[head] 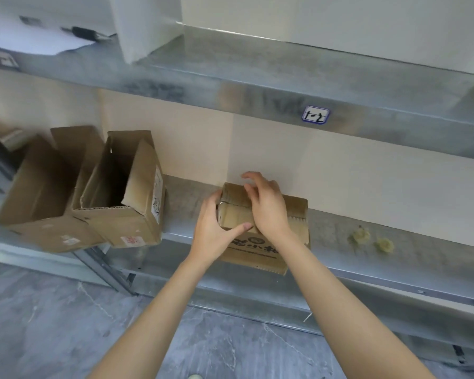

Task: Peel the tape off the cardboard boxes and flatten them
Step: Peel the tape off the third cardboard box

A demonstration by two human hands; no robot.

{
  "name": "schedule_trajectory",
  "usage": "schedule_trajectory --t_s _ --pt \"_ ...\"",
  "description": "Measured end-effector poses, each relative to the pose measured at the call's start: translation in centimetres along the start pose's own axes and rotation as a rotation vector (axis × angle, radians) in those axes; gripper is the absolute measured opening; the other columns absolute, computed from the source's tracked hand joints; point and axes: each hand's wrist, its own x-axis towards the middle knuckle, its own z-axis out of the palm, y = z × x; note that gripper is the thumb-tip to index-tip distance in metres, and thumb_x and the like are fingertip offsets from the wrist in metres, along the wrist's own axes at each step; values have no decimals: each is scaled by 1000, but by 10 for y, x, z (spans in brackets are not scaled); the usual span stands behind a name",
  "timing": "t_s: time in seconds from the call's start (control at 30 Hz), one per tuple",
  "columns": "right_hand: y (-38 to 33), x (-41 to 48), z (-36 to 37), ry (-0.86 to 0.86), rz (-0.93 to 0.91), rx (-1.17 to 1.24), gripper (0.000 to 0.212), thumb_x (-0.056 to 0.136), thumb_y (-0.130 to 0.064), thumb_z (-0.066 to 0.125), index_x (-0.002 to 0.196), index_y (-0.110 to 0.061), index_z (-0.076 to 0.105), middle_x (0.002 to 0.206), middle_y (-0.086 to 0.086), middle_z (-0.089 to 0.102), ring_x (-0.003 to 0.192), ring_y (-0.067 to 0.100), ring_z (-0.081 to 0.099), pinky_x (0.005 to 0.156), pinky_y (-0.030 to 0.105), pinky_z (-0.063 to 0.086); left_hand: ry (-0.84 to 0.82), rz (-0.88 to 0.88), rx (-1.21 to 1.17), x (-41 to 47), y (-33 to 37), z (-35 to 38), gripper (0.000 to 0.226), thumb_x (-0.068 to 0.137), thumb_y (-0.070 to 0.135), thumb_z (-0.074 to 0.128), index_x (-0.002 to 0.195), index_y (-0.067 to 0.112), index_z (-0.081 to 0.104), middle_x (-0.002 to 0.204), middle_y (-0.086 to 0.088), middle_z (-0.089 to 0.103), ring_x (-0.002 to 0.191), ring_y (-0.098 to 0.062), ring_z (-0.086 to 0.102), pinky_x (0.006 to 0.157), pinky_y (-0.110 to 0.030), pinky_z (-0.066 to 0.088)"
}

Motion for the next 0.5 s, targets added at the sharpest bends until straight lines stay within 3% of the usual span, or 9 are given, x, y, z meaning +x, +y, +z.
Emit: schedule_trajectory --t_s 0.13,0.27,0.37,0.5 --pt "-4 6 15 -11 69 -109 29 105 -25 35 97 -17 61 102 3 61 95 28 51 80 40 38 -120 -7 -21 3 -8 -19 96 62 61 83 141 24 43 137 13 52 126 -2 49 105 -37 46" --pt "0 8 17 -30 159 -128 44 103 -44 23 101 -15 56 105 3 56 100 26 47 83 38 32 -199 -14 -38 12 -10 -36 81 70 42 87 139 24 49 132 13 58 120 0 54 104 -35 47" --pt "-3 6 16 -21 168 -151 63 94 -54 8 106 -17 57 107 3 51 100 26 45 83 36 30 -197 -45 -65 22 -12 -44 75 70 41 87 135 23 54 124 13 63 114 0 58 100 -30 49" --pt "-4 3 19 -6 135 -238 34 98 -45 36 109 -21 58 111 2 50 103 22 44 86 34 28 -195 -127 -175 35 -11 -47 59 73 29 87 125 18 61 107 7 69 101 -7 67 93 -28 53"
